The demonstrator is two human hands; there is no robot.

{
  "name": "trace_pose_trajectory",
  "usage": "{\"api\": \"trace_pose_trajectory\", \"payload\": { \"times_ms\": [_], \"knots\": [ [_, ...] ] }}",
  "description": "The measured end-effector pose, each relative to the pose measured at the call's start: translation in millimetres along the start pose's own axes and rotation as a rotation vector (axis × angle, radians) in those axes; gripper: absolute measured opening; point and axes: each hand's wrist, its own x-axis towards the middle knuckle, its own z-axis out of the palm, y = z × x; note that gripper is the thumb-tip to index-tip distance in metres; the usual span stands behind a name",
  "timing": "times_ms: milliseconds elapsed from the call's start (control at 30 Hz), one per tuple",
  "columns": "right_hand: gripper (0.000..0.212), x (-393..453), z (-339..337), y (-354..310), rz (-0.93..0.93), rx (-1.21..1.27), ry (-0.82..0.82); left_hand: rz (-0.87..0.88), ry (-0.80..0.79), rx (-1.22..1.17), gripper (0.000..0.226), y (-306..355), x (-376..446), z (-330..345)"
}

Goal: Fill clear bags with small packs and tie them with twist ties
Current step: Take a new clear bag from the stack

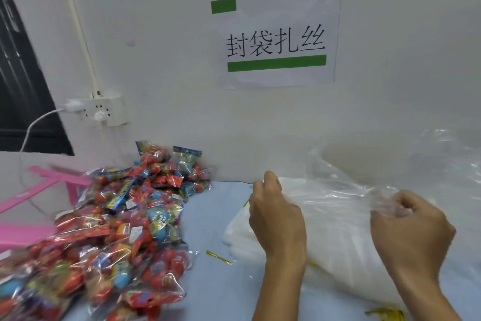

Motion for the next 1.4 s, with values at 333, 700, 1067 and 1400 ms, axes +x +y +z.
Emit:
{"api": "trace_pose_trajectory", "payload": {
  "times_ms": [333,700,1067,1400],
  "knots": [
    [0.014,-0.6,3.9,19.9,0.249,0.127,-0.520,-0.106,-0.163,-0.015,0.027,-26.6,13.2,-19.4],
    [0.046,19.6,-9.9,20.3,0.436,0.341,-0.436,0.031,-0.445,0.268,0.058,-62.5,78.9,-62.0],
    [0.044,5.8,-9.8,-28.6,-0.304,0.235,0.128,0.111,-0.270,0.886,0.011,-120.4,112.7,-88.8],
    [0.045,-48.0,27.0,-47.3,0.598,0.877,-0.880,0.180,-0.612,-0.446,0.031,8.6,21.0,-44.2]
  ]
}}
